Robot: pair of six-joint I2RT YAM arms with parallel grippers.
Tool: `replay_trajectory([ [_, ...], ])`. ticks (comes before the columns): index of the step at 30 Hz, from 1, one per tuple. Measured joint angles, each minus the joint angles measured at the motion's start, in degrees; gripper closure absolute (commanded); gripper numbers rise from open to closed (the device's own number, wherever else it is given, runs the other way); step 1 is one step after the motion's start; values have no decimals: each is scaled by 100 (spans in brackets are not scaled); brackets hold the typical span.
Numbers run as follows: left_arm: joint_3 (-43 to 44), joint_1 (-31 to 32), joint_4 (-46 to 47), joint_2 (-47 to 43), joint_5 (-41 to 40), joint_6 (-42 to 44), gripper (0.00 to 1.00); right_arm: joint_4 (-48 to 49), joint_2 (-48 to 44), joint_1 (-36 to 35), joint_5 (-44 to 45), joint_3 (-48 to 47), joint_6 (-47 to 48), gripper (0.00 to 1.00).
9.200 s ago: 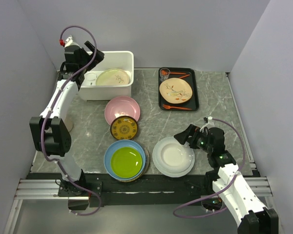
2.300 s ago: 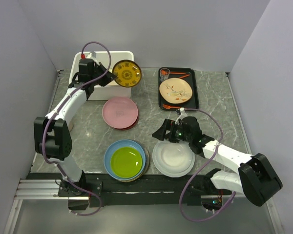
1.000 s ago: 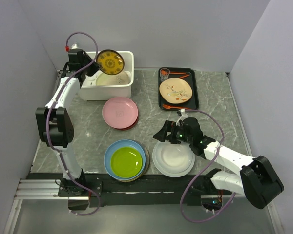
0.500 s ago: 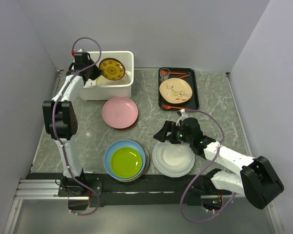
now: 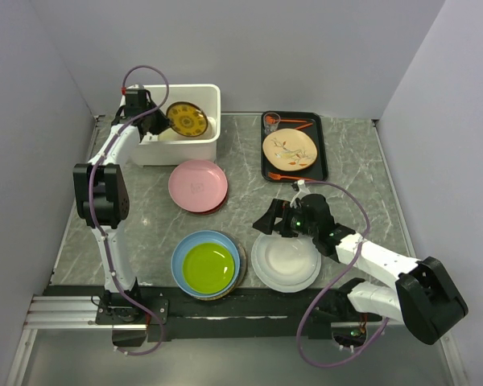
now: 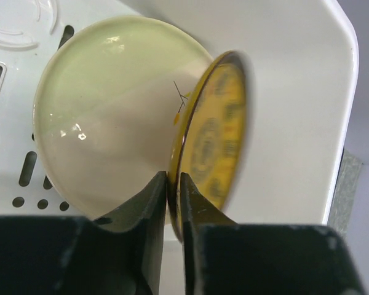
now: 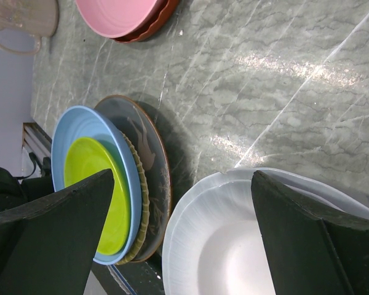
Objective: Place the plates into the plastic bin on the countertop
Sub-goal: Place the plate in the plastic bin.
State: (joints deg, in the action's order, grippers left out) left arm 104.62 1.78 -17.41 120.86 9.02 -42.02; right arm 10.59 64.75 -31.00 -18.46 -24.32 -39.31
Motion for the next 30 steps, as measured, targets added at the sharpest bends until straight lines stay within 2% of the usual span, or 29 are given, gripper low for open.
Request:
replay_trajectory([
  [6,0,-7,24,0,22,44,60,2,0,0,2,0,-2,0],
  [10,0,-9,9,0,11,52,34,2,0,0,0,0,-2,0],
  [13,-2,-9,20,0,-50,59,23,2,0,0,0,0,-2,0],
  [19,-166,-9,76,-57,-280,66,18,7,0,0,0,2,-9,0],
  [30,-511,-9,361,-535,-258,61,19,11,0,0,0,2,-24,0],
])
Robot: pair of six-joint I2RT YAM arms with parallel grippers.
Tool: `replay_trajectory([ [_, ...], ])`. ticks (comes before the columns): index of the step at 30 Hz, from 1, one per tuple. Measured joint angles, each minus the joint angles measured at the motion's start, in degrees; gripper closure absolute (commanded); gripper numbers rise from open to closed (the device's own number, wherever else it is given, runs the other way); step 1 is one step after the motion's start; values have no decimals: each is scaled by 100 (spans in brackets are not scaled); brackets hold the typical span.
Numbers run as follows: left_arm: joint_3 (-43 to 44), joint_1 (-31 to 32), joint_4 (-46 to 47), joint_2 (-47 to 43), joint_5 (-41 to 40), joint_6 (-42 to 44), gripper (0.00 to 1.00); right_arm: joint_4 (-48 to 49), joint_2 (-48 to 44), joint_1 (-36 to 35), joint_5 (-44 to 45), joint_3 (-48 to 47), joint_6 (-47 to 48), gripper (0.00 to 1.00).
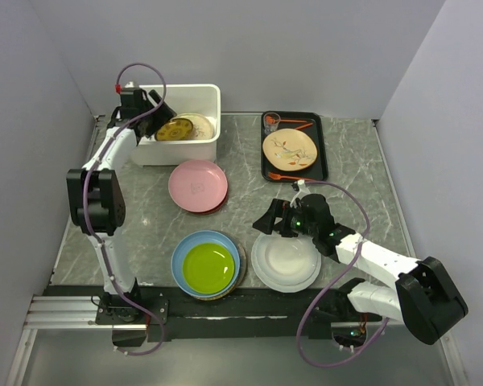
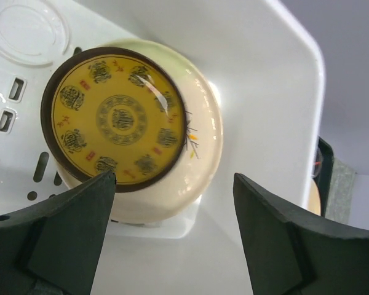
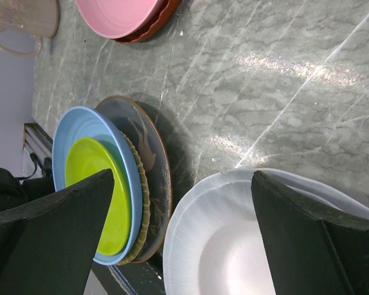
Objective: Place the plates into the plastic bin on the countertop
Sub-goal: Place the plate in the plastic bin.
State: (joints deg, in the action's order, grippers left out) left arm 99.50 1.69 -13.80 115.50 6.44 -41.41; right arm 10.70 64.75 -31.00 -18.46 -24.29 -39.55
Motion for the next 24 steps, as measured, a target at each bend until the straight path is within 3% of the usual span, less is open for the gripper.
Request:
replay_trajectory([
  [10,-702,87,398,-1088,278,0,19,0,0,0,-2,0,-2,0],
  [24,-2682,780,686,-2907,385,28,21,0,0,0,-24,0,-4,0],
])
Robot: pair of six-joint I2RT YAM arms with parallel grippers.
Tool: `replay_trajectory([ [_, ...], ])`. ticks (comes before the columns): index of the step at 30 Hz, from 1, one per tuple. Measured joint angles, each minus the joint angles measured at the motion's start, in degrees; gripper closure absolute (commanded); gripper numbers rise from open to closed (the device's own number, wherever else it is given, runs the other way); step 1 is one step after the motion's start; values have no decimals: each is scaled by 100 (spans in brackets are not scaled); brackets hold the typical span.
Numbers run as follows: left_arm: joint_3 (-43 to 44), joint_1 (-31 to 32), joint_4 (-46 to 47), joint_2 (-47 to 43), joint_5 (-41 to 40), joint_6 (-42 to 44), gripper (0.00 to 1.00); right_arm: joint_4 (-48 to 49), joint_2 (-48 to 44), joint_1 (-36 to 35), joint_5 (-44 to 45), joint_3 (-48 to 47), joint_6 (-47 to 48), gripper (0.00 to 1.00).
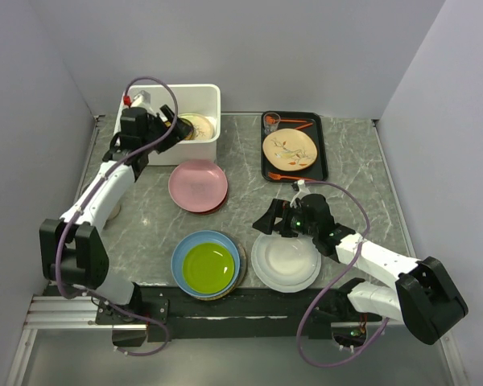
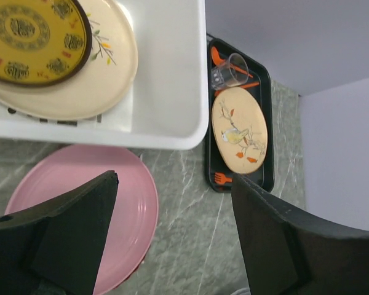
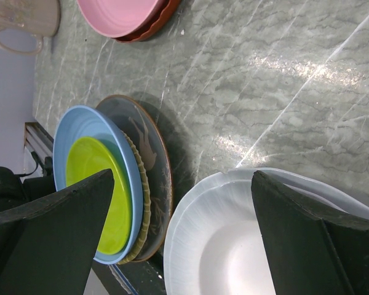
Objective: Place the plates into the plastic bin on the countertop
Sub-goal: Place the plate in the plastic bin, then pick up the plate at the center of the board.
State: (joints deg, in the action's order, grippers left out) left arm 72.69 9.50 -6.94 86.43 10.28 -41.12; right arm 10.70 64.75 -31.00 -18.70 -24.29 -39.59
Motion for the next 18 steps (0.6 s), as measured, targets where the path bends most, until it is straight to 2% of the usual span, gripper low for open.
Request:
replay_trajectory([
  [11,-1193,52,-26,-946,-61,2,20,0,4,0,-2,0,-17,0],
  [18,-2009,52,9,-1071,-61,-7,20,48,50,-26,-33,-11,-22,0],
])
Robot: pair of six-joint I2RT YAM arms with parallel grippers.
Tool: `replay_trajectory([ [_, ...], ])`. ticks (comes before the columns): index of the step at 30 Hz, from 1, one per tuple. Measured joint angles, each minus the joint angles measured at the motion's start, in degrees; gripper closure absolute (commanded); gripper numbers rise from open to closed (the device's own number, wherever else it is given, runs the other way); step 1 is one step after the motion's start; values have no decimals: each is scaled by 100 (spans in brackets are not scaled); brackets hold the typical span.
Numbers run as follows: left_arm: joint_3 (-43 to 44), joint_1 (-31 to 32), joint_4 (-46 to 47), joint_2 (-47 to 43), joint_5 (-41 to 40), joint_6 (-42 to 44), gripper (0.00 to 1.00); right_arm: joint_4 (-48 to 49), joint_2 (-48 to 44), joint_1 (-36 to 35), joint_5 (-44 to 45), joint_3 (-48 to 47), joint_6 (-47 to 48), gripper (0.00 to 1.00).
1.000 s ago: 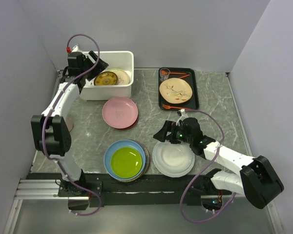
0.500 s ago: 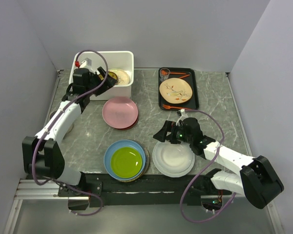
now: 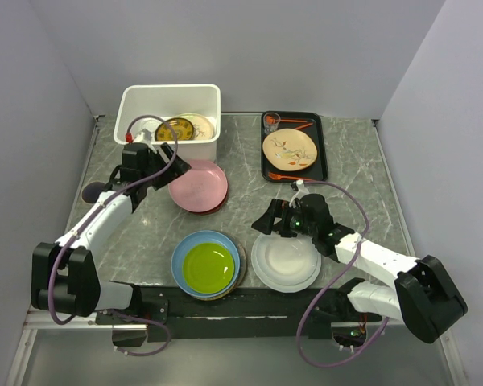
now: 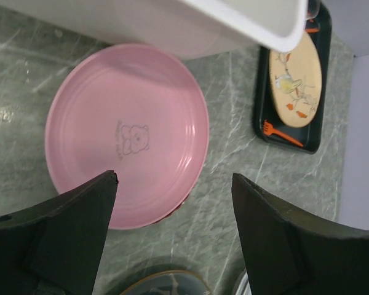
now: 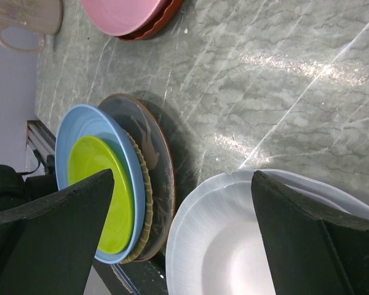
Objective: Place the plates into the plastic bin on the countertop
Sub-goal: Pick up the plate at the center of the board.
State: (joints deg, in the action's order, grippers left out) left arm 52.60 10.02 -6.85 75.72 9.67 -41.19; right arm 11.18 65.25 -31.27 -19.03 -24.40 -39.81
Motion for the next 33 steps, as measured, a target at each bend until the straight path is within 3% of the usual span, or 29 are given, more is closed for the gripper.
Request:
replay_trajectory([
  [15,-745,0,94,-74,-48,-17,20,24,15,-37,-11,-2,-42,0],
  [33,-1121,0,503,603,-310,-48,21,101,57,-37,-11,-2,-85,0],
])
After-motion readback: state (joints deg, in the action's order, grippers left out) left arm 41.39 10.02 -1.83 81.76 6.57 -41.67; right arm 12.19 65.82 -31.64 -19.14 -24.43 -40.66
